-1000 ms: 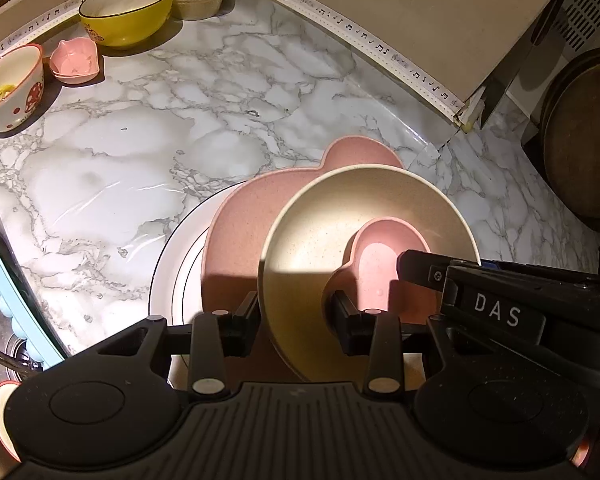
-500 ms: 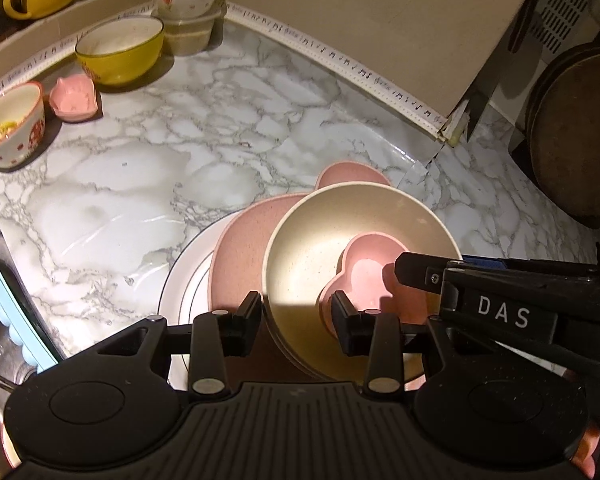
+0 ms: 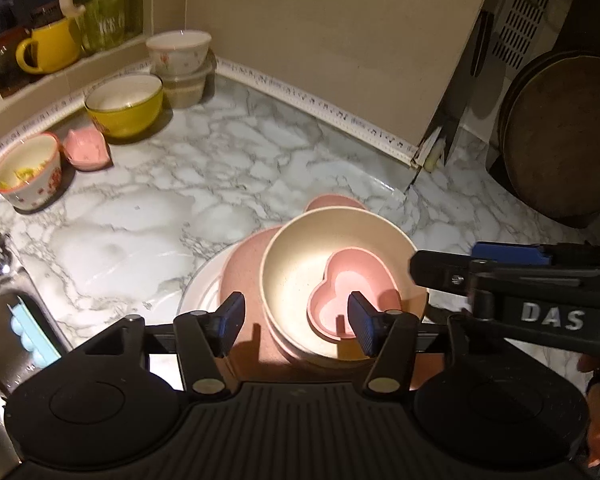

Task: Organize plates and bowls

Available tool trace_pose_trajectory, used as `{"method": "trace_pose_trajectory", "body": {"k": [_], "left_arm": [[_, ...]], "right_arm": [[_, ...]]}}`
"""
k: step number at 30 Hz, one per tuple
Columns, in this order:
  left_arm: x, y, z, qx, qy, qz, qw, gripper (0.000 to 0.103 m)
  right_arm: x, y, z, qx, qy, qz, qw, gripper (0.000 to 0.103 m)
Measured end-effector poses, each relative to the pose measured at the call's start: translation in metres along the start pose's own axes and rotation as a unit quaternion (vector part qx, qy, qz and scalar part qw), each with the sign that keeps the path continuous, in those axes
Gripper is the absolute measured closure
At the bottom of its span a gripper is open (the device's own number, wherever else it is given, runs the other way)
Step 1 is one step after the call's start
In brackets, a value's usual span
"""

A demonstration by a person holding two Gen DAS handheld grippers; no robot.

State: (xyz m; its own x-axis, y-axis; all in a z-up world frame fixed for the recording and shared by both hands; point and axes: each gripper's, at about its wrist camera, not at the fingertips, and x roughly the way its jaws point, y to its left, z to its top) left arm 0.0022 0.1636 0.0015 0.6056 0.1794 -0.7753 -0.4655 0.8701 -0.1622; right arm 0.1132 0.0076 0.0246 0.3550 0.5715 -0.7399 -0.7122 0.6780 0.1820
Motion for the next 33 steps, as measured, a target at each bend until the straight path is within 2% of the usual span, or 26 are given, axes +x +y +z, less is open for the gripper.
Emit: {"method": "trace_pose_trajectory", "body": {"k": [5,8,11,13,15,18,20,22,28,33], "left_arm": [[-0.015,-0.003,-0.006,0.009,-0.024,0.0,0.9997,0.046],[-0.024,-0.007,-0.011,0.019,-0.046,0.001,0.9987,0.036],[-0.033,-0.01,-0.016,0.027,-0.068,-0.001,0.9973,0.031],[-0.039,-0.011,-0.02,0.028,-0.084,-0.005,0.996,0.024],[-0.044,-0.014,-0.023,0.03,-0.096,-0.01,0.9949,0.024],[-0.051,-0.017,-0.029,0.029,-0.111,-0.02,0.9932,0.021],[-0.055,-0.019,-0.033,0.029,-0.12,-0.024,0.992,0.009],[-0.057,-0.021,-0.037,0.029,-0.125,-0.017,0.9916,0.001],[-0.057,-0.024,-0.049,0.025,-0.118,-0.032,0.9922,0.001],[-0.058,-0.028,-0.061,0.035,-0.119,-0.027,0.9919,0.001]], "right_arm": [[-0.019,-0.006,-0.008,-0.005,-0.027,0.008,1.0,0.034],[-0.029,-0.009,-0.015,-0.013,-0.047,0.013,0.999,0.025],[-0.037,-0.015,-0.023,-0.012,-0.058,0.03,0.998,0.019],[-0.044,-0.017,-0.031,-0.013,-0.076,0.039,0.996,0.017],[-0.052,-0.018,-0.038,-0.02,-0.098,0.045,0.994,0.009],[-0.063,-0.018,-0.048,-0.034,-0.135,0.039,0.989,0.006],[-0.07,-0.019,-0.054,-0.036,-0.154,0.034,0.987,0.004],[-0.075,-0.022,-0.06,-0.032,-0.167,0.028,0.985,0.002],[-0.084,-0.031,-0.077,-0.008,-0.184,0.013,0.983,0.001],[-0.088,-0.033,-0.092,0.001,-0.197,0.01,0.98,0.001]]}}
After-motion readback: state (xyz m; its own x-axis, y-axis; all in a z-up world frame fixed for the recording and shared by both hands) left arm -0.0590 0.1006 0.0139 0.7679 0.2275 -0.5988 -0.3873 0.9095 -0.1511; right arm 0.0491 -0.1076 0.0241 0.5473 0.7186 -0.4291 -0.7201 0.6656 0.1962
